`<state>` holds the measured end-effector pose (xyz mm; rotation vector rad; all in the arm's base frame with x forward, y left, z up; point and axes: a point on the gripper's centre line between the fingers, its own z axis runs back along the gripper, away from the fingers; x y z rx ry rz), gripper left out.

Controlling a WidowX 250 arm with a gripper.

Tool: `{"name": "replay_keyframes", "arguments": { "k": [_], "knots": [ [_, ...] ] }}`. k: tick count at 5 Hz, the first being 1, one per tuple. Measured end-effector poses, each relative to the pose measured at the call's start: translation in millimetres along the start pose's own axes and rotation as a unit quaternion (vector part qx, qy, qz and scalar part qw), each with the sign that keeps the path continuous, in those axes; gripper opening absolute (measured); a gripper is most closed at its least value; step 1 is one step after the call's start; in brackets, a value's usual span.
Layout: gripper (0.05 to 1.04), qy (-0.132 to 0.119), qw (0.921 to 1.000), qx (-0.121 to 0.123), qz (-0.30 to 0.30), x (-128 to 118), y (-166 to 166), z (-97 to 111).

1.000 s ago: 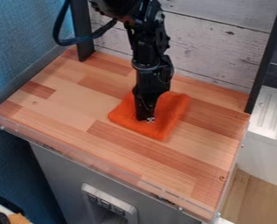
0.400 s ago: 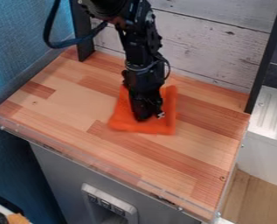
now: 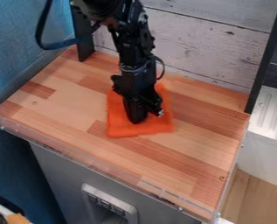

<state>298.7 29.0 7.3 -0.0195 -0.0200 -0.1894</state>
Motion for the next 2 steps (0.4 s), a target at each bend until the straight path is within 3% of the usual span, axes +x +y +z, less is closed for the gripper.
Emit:
{"name": "replay_keyframes", "arguments": {
  "k": [1,2],
  "knots": [
    [0.243,0.03,0.9983,-0.006,0.049,-9.6,-0.6,3.5],
    [0.498,0.041,0.996,-0.005,0.08,-7.5,0.1,23.0]
  ]
}}
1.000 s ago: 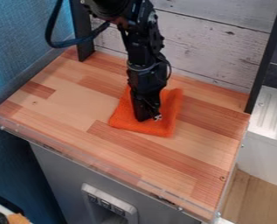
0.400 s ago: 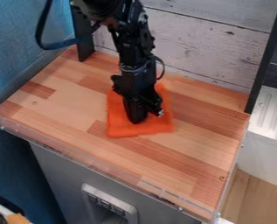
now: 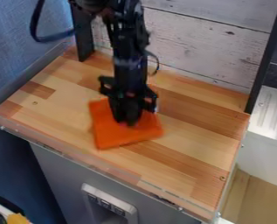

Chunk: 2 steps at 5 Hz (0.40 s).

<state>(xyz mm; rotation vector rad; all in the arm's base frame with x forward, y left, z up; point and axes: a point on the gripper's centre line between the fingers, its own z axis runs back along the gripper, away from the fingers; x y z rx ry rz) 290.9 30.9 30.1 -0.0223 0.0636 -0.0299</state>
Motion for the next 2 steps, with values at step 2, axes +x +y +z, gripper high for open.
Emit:
{"name": "replay_keyframes", "arguments": {
  "k": [2],
  "knots": [
    [0.994,-0.012,0.9995,0.011,0.027,11.8,-8.9,46.7]
  ]
}}
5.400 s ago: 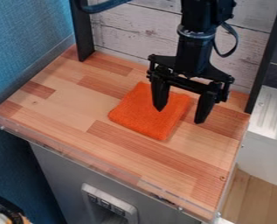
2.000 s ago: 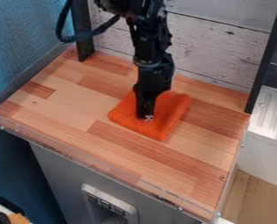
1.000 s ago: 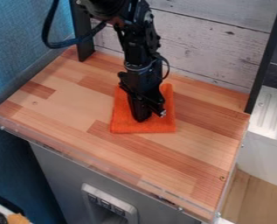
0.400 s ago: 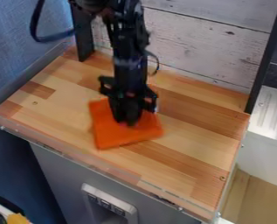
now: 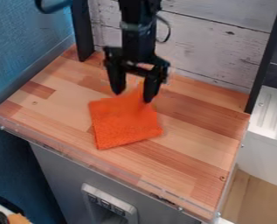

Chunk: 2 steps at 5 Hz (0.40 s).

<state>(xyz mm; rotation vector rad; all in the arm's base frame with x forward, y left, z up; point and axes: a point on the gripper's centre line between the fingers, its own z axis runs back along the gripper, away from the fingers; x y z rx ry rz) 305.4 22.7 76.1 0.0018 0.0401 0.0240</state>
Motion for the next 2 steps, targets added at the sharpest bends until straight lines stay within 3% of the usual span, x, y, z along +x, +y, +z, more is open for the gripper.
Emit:
{"name": "replay_keyframes", "arguments": {
  "k": [2],
  "knots": [
    [0.998,-0.011,0.9999,0.008,0.011,12.4,-7.8,25.8]
  ]
}}
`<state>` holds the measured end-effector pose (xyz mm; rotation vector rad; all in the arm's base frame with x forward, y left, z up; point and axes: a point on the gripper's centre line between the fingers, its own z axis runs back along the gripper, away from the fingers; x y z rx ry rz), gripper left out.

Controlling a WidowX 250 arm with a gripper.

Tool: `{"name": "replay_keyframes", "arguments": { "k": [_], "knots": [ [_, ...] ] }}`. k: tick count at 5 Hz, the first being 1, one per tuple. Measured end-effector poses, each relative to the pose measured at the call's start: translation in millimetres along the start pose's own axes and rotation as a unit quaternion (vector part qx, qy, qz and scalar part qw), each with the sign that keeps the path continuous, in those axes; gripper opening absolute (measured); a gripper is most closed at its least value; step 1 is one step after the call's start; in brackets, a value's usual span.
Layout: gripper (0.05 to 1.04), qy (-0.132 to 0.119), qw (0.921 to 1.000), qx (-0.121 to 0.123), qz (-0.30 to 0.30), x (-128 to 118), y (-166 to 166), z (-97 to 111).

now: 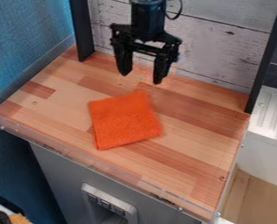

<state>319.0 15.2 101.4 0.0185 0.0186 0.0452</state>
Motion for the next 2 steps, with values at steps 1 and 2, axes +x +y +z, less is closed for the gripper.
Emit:
{"name": "replay_keyframes", "arguments": {
  "k": [1,2],
  "knots": [
    [0.998,-0.008,1.0,0.0,-0.003,4.9,-0.8,9.7],
    [0.998,-0.021,0.9998,-0.001,-0.004,10.2,-0.9,20.8]
  ]
}}
